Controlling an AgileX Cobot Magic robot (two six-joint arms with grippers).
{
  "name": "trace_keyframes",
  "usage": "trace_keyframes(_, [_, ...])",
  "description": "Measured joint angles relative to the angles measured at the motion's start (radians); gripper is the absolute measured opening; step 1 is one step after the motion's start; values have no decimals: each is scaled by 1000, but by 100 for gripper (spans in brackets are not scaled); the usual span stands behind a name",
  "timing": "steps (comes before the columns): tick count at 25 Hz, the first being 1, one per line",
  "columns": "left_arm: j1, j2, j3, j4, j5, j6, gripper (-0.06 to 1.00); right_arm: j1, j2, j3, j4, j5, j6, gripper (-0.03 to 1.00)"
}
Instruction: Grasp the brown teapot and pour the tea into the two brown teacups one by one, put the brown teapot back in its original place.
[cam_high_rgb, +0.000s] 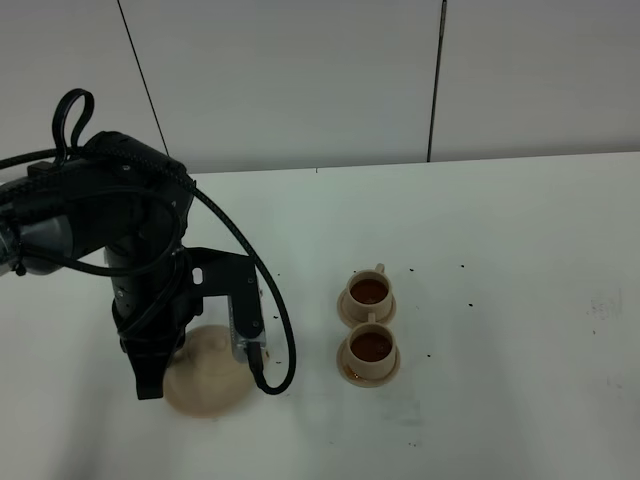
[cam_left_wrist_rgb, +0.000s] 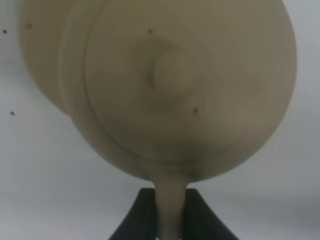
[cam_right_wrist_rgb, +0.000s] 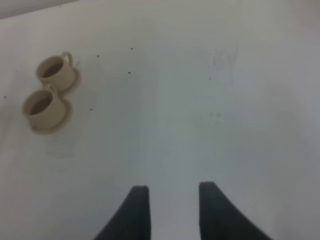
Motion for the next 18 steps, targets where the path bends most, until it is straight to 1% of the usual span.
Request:
trace_keyframes(7, [10, -25, 49, 23, -55, -18, 17, 0, 0, 0, 0, 0, 0, 24])
trace_keyframes(13, [57, -84, 120, 17, -99, -23, 17, 0, 0, 0, 0, 0, 0, 24])
trace_keyframes(16, [87, -131, 177, 13, -142, -26, 17, 0, 0, 0, 0, 0, 0, 24])
trace_keyframes(18, [111, -163, 221, 2, -202, -29, 17, 0, 0, 0, 0, 0, 0, 24])
